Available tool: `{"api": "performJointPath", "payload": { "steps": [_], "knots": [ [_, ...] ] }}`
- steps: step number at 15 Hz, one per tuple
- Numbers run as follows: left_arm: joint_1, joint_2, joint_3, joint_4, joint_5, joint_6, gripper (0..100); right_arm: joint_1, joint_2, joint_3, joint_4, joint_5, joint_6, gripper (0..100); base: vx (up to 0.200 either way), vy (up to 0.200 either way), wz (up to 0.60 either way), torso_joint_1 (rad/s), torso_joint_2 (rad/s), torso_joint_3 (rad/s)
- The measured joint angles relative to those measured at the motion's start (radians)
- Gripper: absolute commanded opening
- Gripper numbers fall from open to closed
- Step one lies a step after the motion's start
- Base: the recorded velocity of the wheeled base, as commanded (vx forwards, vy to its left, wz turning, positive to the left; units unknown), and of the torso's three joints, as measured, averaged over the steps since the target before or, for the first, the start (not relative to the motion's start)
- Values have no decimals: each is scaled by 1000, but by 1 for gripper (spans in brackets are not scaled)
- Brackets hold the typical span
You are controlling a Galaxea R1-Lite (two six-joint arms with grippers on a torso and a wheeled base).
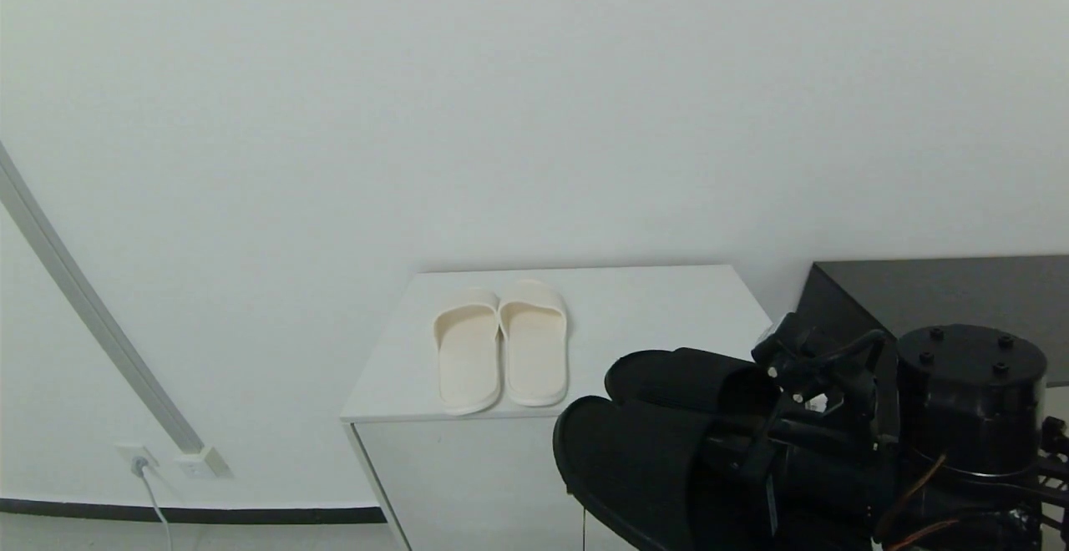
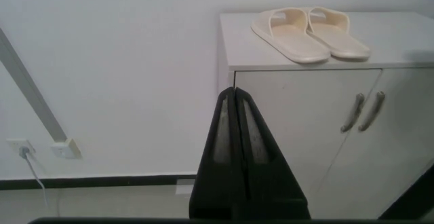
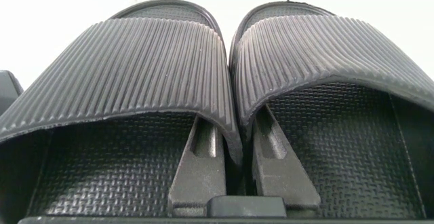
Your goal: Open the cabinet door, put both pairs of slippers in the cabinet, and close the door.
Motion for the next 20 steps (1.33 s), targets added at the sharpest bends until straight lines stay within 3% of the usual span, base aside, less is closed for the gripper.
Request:
{"api": "performJointPath", "payload": {
  "steps": [16, 20],
  "knots": [
    [0, 0, 0, -1, 0, 0, 0, 6, 6, 29, -43, 2, 0, 0, -13, 0, 0, -1, 0, 1],
    [0, 0, 0, -1, 0, 0, 0, 6, 10, 46, -43, 5, -32, 0, 0, 0, 0, -141, 328, 182]
  ]
}}
